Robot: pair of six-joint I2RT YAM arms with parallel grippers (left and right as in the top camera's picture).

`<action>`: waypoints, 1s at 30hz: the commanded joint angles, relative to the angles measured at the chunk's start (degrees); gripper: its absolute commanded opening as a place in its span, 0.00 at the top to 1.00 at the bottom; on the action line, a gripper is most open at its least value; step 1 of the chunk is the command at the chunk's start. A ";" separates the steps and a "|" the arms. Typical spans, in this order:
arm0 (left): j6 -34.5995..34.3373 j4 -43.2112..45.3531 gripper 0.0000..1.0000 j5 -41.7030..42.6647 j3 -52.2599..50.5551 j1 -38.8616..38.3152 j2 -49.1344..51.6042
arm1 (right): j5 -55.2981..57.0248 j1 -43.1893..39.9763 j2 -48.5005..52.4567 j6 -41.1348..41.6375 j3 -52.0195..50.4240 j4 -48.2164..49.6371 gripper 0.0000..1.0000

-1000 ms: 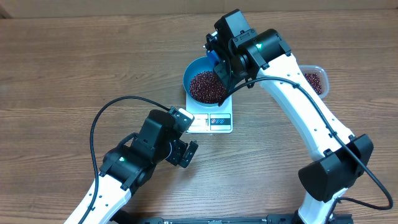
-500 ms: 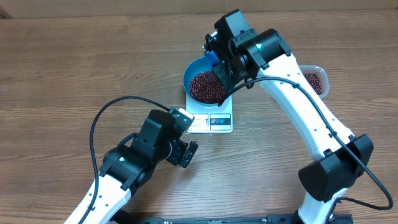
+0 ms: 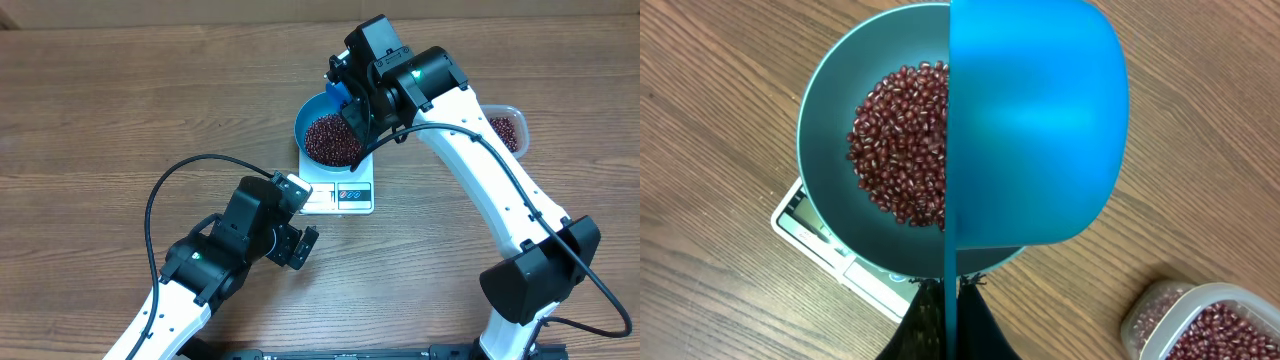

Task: Scoop item into bowl and weigh 150g on scale
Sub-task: 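Hold the scoop tilted over the teal bowl, shaking beans out slowly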

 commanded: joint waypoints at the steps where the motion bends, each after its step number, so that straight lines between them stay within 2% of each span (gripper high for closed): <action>1: 0.68 0.04 0.00 -0.39 -0.13 -0.26 0.42 | -0.74 0.20 -2.29 -0.04 1.90 0.33 0.96; 30: 0.68 0.04 0.00 -0.39 -0.13 -0.26 0.42 | 1.49 0.22 -2.29 -4.33 1.92 0.74 0.96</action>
